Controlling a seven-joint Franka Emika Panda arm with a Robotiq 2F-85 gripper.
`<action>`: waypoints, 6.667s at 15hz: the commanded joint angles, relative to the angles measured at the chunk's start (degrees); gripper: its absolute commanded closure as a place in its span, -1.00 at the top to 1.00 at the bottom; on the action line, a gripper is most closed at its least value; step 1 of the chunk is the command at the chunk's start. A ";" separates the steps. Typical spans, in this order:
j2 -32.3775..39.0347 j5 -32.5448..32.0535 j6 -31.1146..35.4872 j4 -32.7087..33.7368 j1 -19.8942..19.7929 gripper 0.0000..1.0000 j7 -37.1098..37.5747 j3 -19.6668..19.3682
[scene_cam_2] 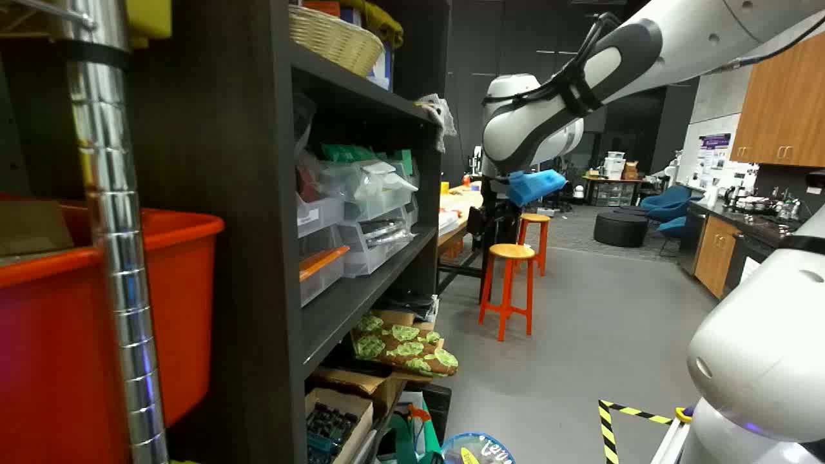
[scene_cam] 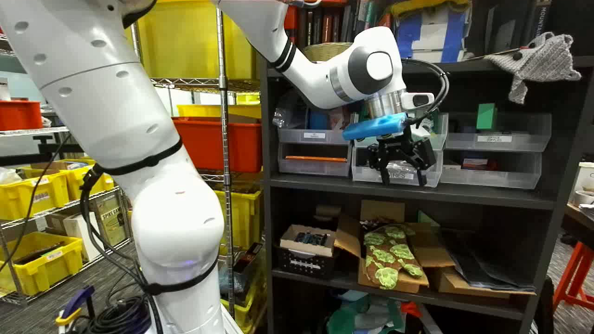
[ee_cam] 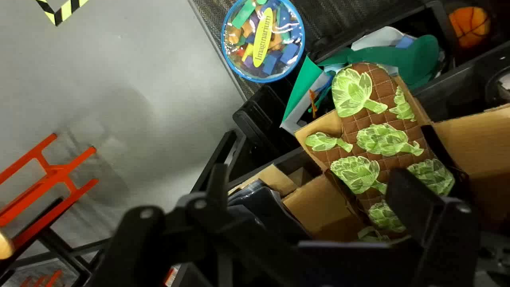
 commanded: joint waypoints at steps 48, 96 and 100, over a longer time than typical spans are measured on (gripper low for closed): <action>60.34 41.40 -71.84 49.68 -20.32 1.00 -83.20 -6.60; 89.09 88.38 -66.02 72.02 -22.59 1.00 -78.37 -0.82; 89.10 88.60 -65.54 70.40 -23.06 1.00 -72.63 -1.53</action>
